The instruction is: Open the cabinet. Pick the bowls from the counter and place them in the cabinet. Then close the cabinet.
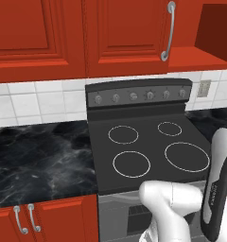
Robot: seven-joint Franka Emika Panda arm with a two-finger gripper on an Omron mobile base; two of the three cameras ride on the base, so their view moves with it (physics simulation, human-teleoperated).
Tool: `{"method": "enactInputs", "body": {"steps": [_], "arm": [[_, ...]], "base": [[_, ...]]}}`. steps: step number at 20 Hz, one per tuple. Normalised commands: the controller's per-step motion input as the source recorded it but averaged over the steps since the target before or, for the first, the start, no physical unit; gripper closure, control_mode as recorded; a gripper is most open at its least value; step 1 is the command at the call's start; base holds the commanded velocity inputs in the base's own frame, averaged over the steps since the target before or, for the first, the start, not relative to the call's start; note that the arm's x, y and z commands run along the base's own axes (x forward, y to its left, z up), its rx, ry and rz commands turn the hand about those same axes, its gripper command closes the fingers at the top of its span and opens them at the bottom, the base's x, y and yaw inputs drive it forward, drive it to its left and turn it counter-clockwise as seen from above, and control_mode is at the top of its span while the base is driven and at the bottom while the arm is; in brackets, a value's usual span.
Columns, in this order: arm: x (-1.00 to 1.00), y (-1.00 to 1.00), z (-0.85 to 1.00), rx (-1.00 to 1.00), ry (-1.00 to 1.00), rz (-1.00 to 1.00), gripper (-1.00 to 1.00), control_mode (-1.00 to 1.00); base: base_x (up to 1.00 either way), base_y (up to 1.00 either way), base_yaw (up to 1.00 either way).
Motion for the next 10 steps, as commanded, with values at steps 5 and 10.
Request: {"method": "enactInputs", "body": {"steps": [5, 10], "arm": [[0.03, 0.38, -0.48, -0.02, -0.14, 0.01, -1.0, -1.0], [0.44, 0.61, -0.36, 0.0, 0.01, 0.06, -1.0, -1.0]], "base": [[0.0, 0.0, 0.0], [0.0, 0.0, 0.0]]}}
